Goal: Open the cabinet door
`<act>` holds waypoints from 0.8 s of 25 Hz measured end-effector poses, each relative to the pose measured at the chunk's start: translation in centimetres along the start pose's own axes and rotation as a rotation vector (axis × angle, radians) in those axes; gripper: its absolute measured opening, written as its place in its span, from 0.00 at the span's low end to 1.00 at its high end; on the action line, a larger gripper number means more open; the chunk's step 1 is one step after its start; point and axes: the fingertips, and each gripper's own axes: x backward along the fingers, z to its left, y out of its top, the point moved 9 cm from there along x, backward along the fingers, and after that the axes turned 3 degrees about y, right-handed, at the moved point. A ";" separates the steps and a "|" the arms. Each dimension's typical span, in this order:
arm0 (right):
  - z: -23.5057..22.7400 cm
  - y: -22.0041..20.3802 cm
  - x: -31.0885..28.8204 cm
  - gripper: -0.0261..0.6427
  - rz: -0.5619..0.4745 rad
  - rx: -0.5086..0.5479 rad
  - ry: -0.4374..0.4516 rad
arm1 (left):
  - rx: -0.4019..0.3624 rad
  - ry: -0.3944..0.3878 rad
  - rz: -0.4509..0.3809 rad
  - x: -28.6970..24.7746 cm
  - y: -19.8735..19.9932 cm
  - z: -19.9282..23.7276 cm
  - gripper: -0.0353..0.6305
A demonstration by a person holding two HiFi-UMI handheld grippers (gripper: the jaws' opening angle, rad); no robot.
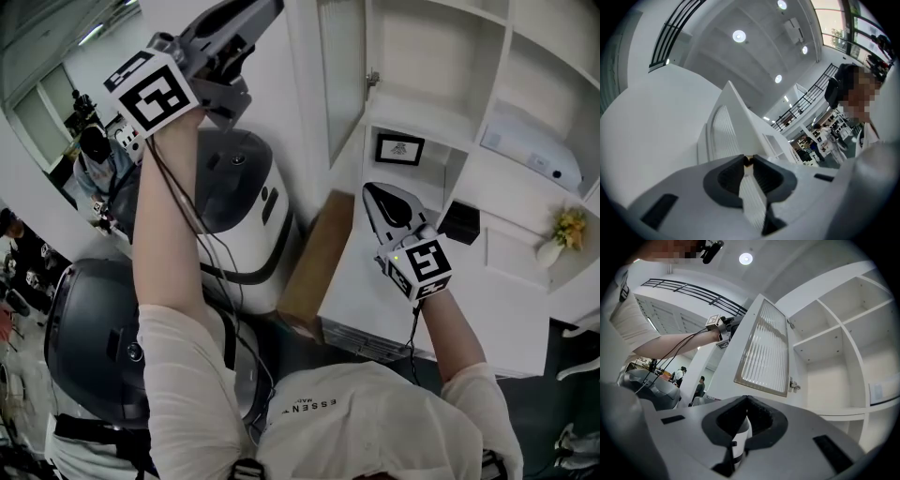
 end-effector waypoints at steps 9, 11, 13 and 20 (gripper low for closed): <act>0.3 -0.5 2.0 0.06 0.038 -0.007 -0.052 | 0.006 0.037 -0.036 0.3 -0.3 -0.4 0.15; 0.2 -0.4 2.8 0.06 0.042 -0.013 -0.067 | -0.009 0.064 -0.023 0.3 -0.5 -0.7 0.15; 0.2 -0.1 3.4 0.06 0.037 -0.021 -0.074 | -0.041 0.105 0.009 0.4 -0.8 -1.0 0.15; 1.0 0.0 5.9 0.06 0.033 -0.017 -0.060 | -0.051 0.341 -0.011 4.0 -2.2 -4.6 0.15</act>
